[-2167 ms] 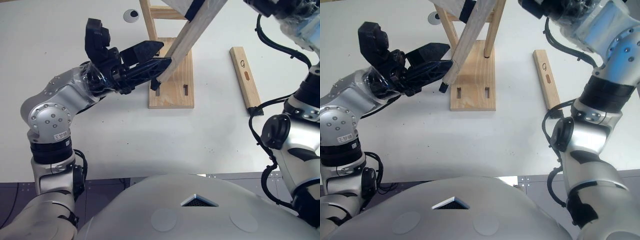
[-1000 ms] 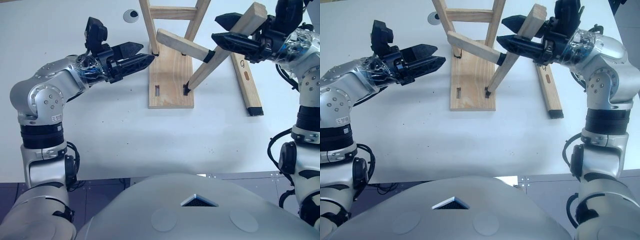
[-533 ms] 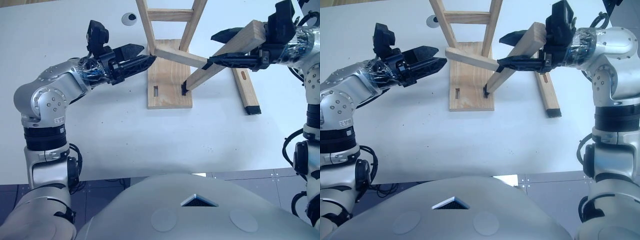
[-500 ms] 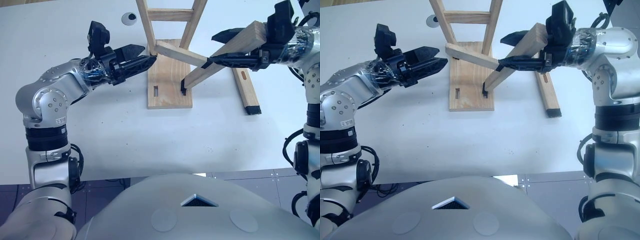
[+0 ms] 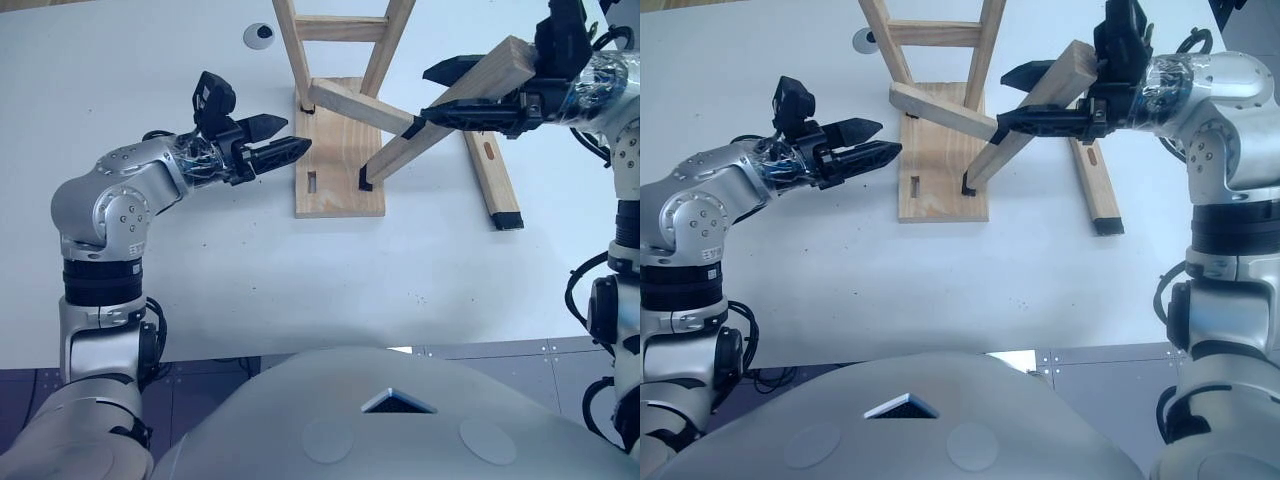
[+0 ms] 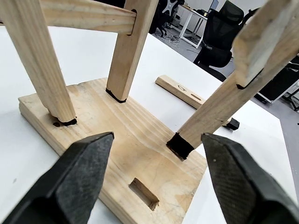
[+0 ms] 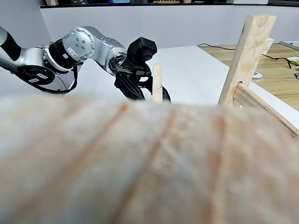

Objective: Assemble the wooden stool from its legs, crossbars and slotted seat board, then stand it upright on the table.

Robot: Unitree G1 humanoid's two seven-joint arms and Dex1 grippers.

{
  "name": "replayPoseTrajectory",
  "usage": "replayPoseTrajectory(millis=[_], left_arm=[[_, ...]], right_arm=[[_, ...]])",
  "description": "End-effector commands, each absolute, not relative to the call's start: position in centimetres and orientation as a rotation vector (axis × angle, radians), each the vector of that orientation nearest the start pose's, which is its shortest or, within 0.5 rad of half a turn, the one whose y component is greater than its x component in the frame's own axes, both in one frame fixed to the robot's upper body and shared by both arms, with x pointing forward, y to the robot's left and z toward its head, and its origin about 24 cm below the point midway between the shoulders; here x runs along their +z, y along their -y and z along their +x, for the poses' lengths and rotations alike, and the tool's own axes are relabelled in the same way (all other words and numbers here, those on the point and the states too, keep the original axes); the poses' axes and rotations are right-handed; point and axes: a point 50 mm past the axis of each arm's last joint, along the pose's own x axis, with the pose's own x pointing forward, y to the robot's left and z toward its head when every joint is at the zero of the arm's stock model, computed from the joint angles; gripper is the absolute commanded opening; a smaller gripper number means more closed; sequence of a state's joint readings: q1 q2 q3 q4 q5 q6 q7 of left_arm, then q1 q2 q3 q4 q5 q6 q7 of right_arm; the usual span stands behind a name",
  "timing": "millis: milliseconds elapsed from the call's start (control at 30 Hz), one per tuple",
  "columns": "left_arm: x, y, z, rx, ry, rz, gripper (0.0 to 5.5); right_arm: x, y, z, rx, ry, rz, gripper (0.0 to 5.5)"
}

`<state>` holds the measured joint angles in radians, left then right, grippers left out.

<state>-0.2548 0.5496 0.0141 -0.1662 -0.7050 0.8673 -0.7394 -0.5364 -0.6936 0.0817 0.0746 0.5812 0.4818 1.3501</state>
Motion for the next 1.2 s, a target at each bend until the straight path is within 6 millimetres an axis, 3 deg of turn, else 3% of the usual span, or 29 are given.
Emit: replayPoseTrajectory(millis=[33,300,633,767,967,1200], left_arm=[[9.9,-17.7,26.1,-0.908,-0.451,-0.24,3.44],[9.2,-16.8,25.5,-0.887,-0.446,-0.273,3.44],[7.4,-16.2,24.7,-0.809,-0.473,-0.302,3.44],[5.8,-19.3,26.2,-0.524,-0.513,-0.146,3.44],[7.3,-24.5,28.6,-0.138,-0.367,-0.141,3.44],[7.2,-25.5,28.7,-0.059,-0.335,-0.176,3.44]], right_arm=[[14.8,19.3,28.5,1.46,-0.346,-0.148,2.06],[15.8,18.6,29.7,1.502,-0.369,-0.288,2.06],[14.7,17.5,30.2,1.575,-0.485,-0.423,2.06],[13.0,17.2,30.0,1.595,-0.598,-0.456,2.06],[8.3,16.4,29.1,1.571,-0.806,-0.46,2.06],[4.0,16.7,26.8,1.542,-0.908,-0.392,2.06]])
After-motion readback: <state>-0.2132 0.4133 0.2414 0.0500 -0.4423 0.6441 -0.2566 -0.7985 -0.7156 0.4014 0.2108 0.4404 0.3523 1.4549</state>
